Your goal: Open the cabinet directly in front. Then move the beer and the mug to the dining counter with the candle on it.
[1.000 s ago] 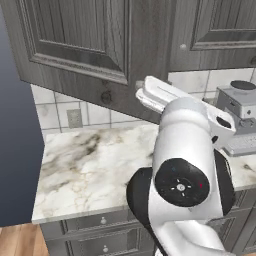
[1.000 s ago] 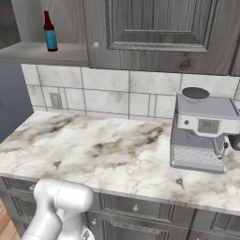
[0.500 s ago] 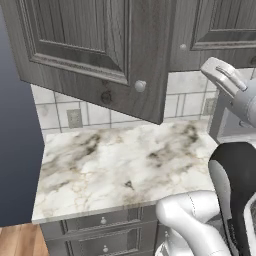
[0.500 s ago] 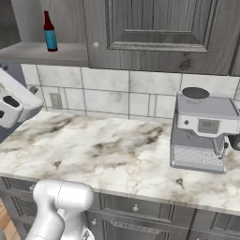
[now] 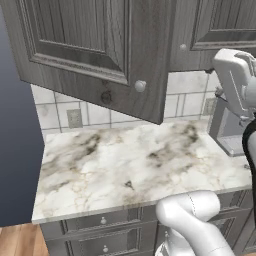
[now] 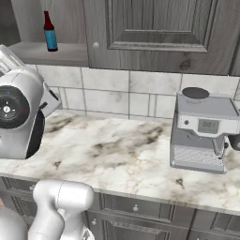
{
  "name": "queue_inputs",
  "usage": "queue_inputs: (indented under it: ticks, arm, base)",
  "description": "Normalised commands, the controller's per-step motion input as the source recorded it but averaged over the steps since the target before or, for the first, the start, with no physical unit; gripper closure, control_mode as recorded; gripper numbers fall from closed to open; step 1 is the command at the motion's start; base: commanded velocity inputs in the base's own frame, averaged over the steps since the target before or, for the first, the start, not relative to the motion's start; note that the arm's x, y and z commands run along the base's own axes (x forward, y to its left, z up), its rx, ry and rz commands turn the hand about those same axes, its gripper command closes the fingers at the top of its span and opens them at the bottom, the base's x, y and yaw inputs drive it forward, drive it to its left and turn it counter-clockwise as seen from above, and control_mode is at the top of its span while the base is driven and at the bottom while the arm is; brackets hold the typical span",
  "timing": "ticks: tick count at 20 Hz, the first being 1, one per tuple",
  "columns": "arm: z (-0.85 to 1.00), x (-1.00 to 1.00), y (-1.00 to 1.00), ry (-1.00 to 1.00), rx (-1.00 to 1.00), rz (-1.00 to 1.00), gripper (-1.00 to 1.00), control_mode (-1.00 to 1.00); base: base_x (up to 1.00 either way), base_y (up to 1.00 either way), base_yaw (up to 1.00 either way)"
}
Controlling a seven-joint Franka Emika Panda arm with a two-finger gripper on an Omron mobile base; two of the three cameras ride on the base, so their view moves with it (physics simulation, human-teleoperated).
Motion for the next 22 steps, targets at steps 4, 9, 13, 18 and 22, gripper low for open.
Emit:
queue_inputs:
  ticks: [4, 9, 13, 18, 22]
  arm:
    - [-0.25, 0.24, 0.57, 0.01, 0.15, 0.33, -1.00, -1.00]
    - [-0.26, 0.36, 0.85, 0.01, 0.12, 0.34, -1.00, -1.00]
    - [-0.22, 0.57, 0.89, 0.02, 0.11, 0.36, -1.00, -1.00]
    - [-0.07, 0.13, 0.80, 0.16, 0.05, 0.50, -1.00, -1.00]
    - [-0.04, -0.21, 0.97, 0.11, 0.00, 0.58, -1.00, -1.00]
  base:
    - [0.00, 0.00, 0.00]
    - [0.00, 0.00, 0.00]
    - [0.00, 0.00, 0.00]
    - [0.00, 0.00, 0.00]
    - [0.00, 0.00, 0.00]
